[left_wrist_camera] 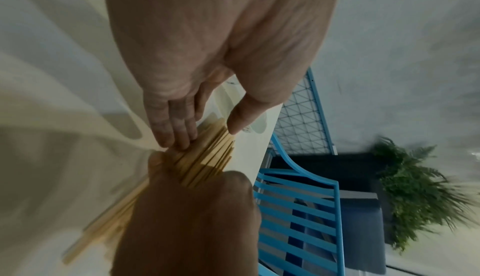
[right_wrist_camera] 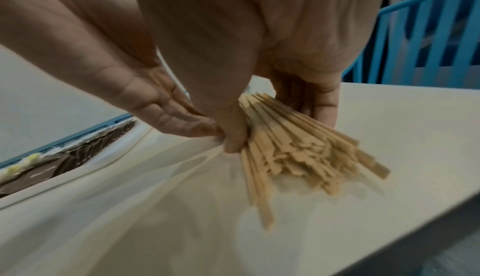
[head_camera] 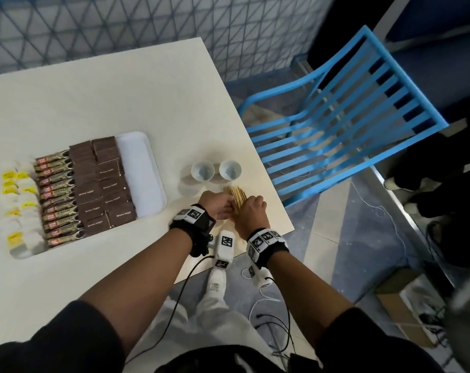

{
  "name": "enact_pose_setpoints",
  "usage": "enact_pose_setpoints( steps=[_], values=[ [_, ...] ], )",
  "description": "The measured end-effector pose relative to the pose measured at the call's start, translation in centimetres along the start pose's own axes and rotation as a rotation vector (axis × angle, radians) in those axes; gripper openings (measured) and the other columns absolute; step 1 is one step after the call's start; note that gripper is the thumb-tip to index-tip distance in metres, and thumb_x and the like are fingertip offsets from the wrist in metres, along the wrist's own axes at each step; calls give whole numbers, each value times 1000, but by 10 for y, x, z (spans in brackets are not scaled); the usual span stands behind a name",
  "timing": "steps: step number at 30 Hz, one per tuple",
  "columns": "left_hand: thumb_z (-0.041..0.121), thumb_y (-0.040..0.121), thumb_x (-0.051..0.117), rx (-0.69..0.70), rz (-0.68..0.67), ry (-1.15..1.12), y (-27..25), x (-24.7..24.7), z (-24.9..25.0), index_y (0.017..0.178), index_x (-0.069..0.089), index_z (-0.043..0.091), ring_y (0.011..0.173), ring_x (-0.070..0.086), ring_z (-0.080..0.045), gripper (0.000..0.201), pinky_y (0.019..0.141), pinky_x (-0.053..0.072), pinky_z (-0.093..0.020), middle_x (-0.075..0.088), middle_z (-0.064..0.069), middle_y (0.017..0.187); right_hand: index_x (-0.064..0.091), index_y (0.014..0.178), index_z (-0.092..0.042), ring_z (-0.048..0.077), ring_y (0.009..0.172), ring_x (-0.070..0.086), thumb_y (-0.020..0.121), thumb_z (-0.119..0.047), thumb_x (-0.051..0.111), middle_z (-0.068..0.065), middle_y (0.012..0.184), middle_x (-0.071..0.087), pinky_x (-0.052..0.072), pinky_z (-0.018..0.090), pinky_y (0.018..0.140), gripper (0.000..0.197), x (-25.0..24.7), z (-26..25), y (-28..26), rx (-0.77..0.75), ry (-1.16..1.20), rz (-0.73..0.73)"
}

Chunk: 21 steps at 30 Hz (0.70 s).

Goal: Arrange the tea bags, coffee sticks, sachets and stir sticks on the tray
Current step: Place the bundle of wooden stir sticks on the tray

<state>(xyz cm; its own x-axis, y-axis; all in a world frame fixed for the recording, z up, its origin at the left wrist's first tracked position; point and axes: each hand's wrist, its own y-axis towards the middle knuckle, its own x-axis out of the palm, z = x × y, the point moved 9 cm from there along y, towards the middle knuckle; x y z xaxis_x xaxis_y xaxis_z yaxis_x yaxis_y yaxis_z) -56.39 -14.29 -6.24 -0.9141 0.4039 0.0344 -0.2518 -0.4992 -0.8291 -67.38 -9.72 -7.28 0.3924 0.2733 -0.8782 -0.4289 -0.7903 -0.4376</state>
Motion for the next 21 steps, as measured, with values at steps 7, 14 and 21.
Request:
enact_pose_setpoints(
  steps=[7, 14, 21],
  values=[
    [-1, 89, 67, -21, 44, -57, 4, -5, -5, 88, 66, 1, 80, 67, -29, 2, 80, 61, -43, 68, -21, 91, 51, 124, 1, 30, 109, 46, 88, -13, 61, 17, 119, 52, 42, 33, 90, 40, 19, -16, -1, -47, -21, -59],
    [5, 88, 75, -76, 28, -151, 5, -11, -9, 114, 63, -2, 107, 67, -35, 29, 77, 59, -43, 69, -22, 112, 49, 121, 4, 36, 109, 49, 96, 1, 39, 22, 121, 47, 52, 41, 87, 27, 11, -28, -12, -124, 22, -36],
    [7, 93, 71, -128, 13, -214, 0, -18, -18, 97, 64, 2, 88, 67, -31, 10, 74, 59, -44, 69, -19, 98, 47, 124, 1, 31, 106, 51, 99, -4, 39, 17, 117, 49, 53, 38, 85, 27, 10, -41, -20, -240, -117, 32]
  ],
)
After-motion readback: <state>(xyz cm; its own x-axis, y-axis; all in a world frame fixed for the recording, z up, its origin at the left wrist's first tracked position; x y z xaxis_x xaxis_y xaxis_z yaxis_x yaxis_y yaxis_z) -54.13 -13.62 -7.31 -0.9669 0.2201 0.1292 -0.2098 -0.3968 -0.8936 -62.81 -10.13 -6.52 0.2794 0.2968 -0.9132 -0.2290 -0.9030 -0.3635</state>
